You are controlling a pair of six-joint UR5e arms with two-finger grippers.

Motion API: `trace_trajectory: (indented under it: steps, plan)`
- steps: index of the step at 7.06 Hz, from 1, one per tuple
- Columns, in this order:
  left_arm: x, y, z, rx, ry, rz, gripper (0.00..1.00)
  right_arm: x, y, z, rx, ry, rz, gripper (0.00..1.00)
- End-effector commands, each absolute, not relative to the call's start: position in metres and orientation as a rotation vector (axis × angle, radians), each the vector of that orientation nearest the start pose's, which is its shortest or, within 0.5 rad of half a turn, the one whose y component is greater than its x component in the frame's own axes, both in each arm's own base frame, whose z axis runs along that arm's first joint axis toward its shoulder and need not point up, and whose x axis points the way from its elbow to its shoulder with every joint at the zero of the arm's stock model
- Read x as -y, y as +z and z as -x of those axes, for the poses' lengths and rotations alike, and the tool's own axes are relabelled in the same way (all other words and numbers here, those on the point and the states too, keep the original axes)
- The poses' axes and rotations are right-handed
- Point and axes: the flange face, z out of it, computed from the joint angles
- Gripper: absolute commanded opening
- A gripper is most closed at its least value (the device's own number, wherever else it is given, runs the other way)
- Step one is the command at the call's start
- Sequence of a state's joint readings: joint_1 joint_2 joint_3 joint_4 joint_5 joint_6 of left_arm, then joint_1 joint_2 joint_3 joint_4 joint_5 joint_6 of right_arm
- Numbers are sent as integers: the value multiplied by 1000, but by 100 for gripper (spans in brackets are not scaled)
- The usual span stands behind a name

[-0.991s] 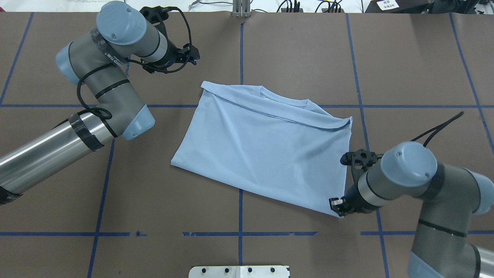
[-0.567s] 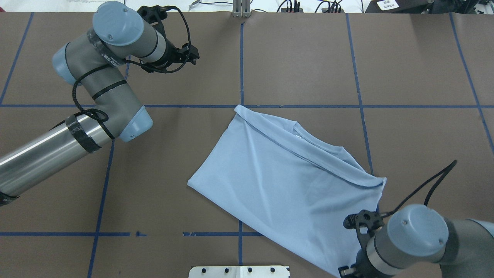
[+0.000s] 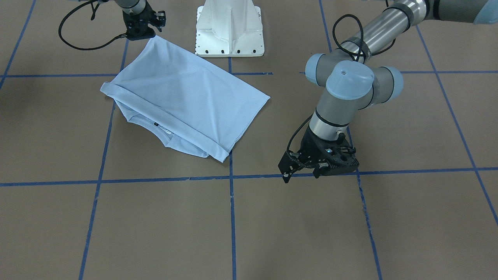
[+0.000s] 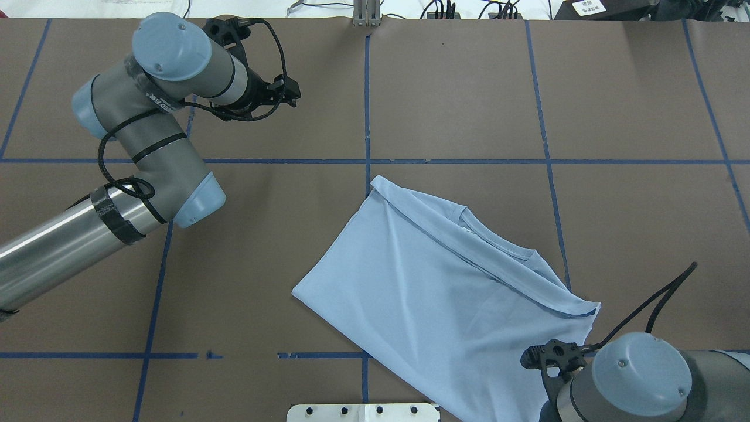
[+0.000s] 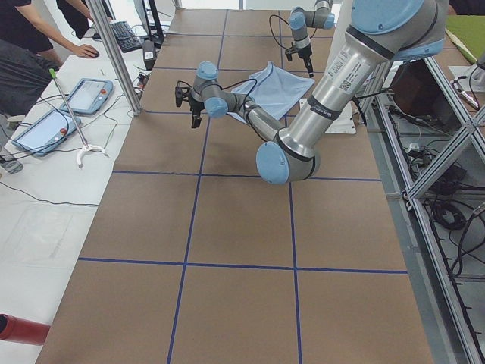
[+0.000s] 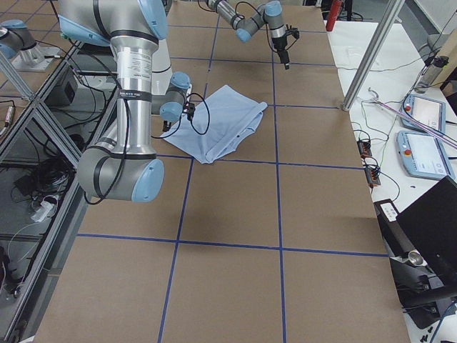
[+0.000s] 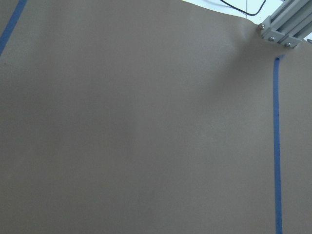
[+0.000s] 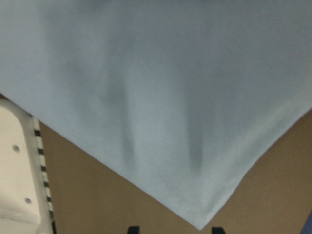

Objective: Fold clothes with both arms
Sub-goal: 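Drag the grasped corner toward the robot with the right gripper, rotating the shirt, then grasp the shirt's near edge with the left gripper while the right grasps the far side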

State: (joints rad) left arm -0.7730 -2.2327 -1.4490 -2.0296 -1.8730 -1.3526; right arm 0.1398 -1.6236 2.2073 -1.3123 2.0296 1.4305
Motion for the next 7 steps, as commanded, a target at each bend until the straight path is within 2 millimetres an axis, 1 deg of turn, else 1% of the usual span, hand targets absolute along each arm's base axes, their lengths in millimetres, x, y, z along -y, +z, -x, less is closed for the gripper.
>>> trace_trajectory:
  steps: [1,2,3,4,5,6,7]
  plan:
    - [499,287,-477,-1048,-419,-76,100,232,325,394,971,-34,207,100]
    - [452,289,-501,-1061,-465,22,100,266,320,376,988,37,158,100]
    - [406,292,-530,-1032,-520,112,99,291,316,362,1000,86,119,100]
    - [367,281,-550,-979,-553,146,98,304,317,363,998,110,105,100]
    - [341,270,-553,-938,-562,172,96,312,319,370,993,118,103,100]
    - [325,258,-548,-914,-558,185,96,316,319,373,993,122,101,100]
    - [313,264,-555,-892,-559,193,96,316,319,373,993,122,101,100]
